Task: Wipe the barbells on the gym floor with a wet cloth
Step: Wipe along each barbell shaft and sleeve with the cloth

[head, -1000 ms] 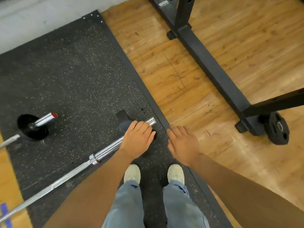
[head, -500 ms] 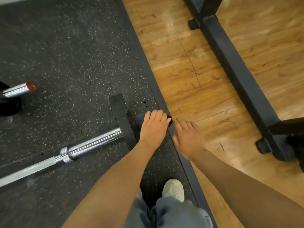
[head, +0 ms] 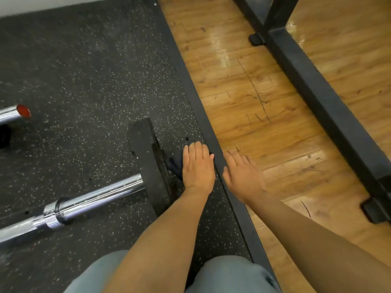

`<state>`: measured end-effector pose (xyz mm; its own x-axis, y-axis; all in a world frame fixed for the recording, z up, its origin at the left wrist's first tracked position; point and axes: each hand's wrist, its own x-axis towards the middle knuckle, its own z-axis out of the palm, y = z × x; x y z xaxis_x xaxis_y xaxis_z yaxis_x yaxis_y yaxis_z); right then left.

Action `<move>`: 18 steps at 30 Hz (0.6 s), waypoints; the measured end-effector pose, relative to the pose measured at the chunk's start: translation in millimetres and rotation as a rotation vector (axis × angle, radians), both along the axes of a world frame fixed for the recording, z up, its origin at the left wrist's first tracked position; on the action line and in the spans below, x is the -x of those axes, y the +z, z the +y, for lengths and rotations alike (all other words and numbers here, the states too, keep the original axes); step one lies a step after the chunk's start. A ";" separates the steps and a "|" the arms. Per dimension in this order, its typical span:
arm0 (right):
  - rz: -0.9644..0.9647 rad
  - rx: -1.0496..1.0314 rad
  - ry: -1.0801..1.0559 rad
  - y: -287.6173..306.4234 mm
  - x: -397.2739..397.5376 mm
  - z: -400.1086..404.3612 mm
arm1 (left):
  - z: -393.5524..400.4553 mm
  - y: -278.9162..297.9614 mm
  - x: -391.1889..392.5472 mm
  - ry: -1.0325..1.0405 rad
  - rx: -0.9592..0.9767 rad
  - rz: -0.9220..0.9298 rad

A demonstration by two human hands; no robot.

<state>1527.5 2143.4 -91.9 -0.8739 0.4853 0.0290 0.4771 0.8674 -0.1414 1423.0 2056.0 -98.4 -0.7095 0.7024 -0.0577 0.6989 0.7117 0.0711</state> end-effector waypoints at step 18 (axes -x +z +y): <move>0.040 0.095 0.122 -5.8 19.3 -6.9 | -11.7 64.6 12.8 -0.079 0.067 0.064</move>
<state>1508.3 2136.5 -97.7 -0.9257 0.3776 0.0239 0.3611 0.9006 -0.2420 1410.2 2044.2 -33.8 -0.6558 0.7523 -0.0629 0.7545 0.6559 -0.0214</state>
